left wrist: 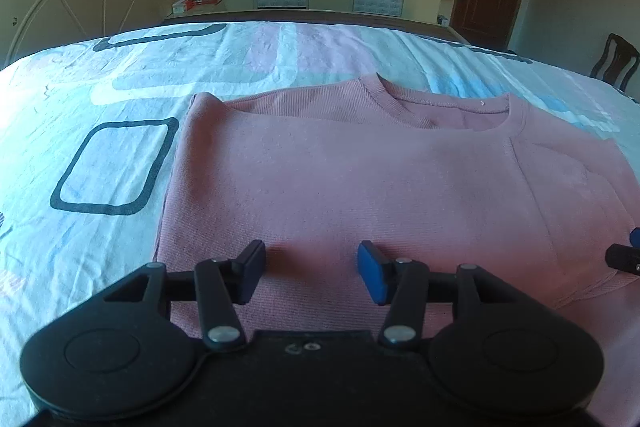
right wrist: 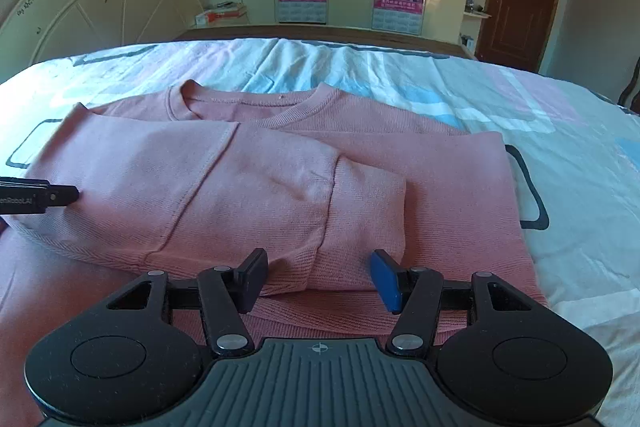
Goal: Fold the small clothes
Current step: 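Fold the side panel inward and open both tools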
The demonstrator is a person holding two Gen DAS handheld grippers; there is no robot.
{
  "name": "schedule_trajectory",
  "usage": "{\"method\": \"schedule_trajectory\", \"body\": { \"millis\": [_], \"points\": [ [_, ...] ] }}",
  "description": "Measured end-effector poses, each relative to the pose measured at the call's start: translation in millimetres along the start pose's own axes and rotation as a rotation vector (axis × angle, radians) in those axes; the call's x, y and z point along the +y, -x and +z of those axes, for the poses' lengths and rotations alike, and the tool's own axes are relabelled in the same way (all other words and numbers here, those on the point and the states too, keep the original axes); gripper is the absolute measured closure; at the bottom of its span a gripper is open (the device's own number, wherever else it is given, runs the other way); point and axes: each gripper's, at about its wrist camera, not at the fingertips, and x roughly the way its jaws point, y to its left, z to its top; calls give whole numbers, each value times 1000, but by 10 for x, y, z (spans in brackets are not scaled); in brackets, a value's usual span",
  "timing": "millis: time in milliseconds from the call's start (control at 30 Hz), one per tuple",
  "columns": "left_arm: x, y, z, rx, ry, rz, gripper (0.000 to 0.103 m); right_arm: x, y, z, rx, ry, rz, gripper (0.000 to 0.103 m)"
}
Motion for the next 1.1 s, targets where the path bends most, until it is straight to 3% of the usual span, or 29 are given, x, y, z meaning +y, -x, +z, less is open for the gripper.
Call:
{"method": "schedule_trajectory", "body": {
  "millis": [267, 433, 533, 600, 700, 933, 1000, 1100],
  "points": [
    [-370, 353, -123, -31, -31, -24, 52, 171, 159, -78, -2, 19, 141, 46],
    [-600, 407, -329, 1, -51, -56, 50, 369, 147, -193, 26, 65, 200, 46],
    [-612, 390, -494, 16, -91, -25, 45, 373, 76, -286, 58, 90, 188, 46],
    [-503, 426, -586, 5, -84, -15, 34, 282, 95, -353, 48, 110, 155, 46],
    [-288, 496, -660, 17, -50, 19, 26, 80, 178, -465, 38, 129, 94, 46],
    [48, 698, -794, 43, 15, 49, 26, -250, 437, -644, 46, 67, 14, 46],
    [41, 795, -805, 50, 18, 27, 33, -207, 530, -659, 44, 39, 33, 46],
    [-33, 972, -875, 31, 2, -36, 31, -10, 670, -703, 38, 15, 86, 46]
  ]
}}
